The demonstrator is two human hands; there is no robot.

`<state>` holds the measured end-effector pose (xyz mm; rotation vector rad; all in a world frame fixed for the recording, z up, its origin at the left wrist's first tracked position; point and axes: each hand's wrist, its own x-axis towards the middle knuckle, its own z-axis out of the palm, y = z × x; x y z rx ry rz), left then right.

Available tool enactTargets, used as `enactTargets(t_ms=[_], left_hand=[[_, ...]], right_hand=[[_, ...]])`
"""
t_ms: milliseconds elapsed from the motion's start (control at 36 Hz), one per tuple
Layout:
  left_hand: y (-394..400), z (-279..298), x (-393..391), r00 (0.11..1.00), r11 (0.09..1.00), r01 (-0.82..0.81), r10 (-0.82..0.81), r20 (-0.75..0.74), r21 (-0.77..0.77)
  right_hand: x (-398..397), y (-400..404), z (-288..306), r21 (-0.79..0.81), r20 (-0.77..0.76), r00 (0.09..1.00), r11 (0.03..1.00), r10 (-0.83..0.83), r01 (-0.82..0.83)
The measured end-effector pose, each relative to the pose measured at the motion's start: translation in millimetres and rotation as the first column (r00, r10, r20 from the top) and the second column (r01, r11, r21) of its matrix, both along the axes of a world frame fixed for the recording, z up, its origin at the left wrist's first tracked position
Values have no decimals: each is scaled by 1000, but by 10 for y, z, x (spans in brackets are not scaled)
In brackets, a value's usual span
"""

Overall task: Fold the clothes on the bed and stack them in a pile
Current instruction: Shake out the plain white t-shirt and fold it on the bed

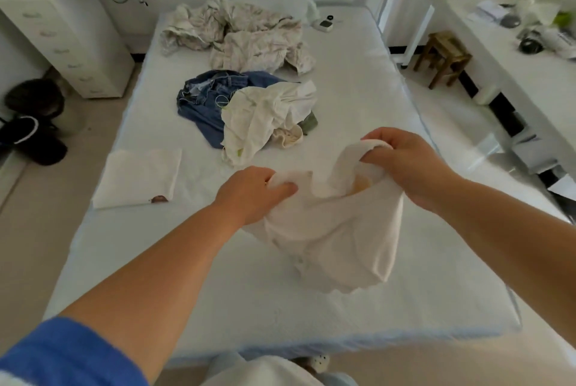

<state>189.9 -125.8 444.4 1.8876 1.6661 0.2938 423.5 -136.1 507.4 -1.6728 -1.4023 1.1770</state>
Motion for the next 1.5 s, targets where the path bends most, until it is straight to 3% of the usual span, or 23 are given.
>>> enactTargets(t_ms=[83, 139, 194, 250, 389, 472, 500, 528, 583, 611, 667, 750, 889, 1028, 1083, 1222, 1278, 1333, 1389, 1444, 1500], left_hand=[[-46, 81, 79, 993, 991, -12, 27, -111, 130], [-37, 168, 36, 984, 984, 1, 31, -174, 178], [-30, 264, -67, 988, 968, -78, 107, -109, 240], [-26, 356, -154, 978, 928, -204, 205, 29, 311], [-74, 609, -132, 922, 879, -356, 275, 274, 317], [-63, 761, -120, 871, 870, -416, 297, 392, 266], [-56, 791, -128, 856, 875, -423, 301, 420, 234], [-50, 811, -144, 839, 884, -428, 311, 447, 189], [-41, 822, -188, 806, 899, -429, 338, 486, 85], [-32, 813, -214, 794, 902, -430, 355, 493, 43], [-21, 795, -265, 766, 898, -440, 387, 514, -19], [-39, 784, -314, 735, 902, -416, 406, 543, -113], [-24, 797, -257, 745, 936, -296, 352, 567, -192], [-108, 621, 25, 825, 963, -159, 252, 506, -219], [-187, 522, 109, 790, 952, -167, 285, 542, -256], [-257, 411, 105, 499, 821, -236, 561, 660, -519], [-260, 393, 70, 418, 795, -221, 601, 681, -566], [-245, 386, 33, 340, 774, -225, 631, 697, -592], [-221, 394, -3, 273, 762, -215, 648, 711, -611], [-200, 406, -25, 236, 757, -195, 654, 719, -624], [-184, 413, -51, 206, 754, -180, 657, 725, -632]], right_hand=[[174, 14, 8, -5, 414, 904, 993, 109, -118], [280, 0, -26, -25, 632, 754, 978, 177, -208], [390, -13, -119, -54, 812, 545, 957, 208, -286], [492, -24, -233, -106, 883, 410, 949, 227, -298], [643, -86, -385, -149, 924, 313, 961, 219, -234], [690, -79, -395, -274, 886, 370, 959, 281, -72], [693, -80, -382, -334, 841, 454, 942, 293, 10], [686, -84, -367, -394, 753, 601, 915, 268, 86], [670, -112, -364, -498, 410, 909, 852, 68, 161], [663, -126, -365, -500, 211, 975, 849, -71, 170], [617, -147, -370, -450, -153, 946, 872, -285, 191], [458, -174, -330, -381, -439, 823, 904, -362, 194], [-6, -165, -179, -352, -605, 691, 911, -395, 212], [-576, -147, -41, -288, -703, 658, 954, -269, 83], [-739, -150, -16, -231, -705, 686, 973, -178, 15], [-888, -238, -9, -56, -487, 866, 985, 118, -166], [-913, -306, -39, 13, -231, 941, 967, 249, -253], [-934, -371, -81, 140, 133, 925, 917, 356, -373], [-943, -421, -147, 161, 291, 870, 876, 397, -454], [-931, -444, -208, 170, 277, 890, 893, 363, -417], [-927, -445, -259, 234, 272, 936, 928, 225, -291]])
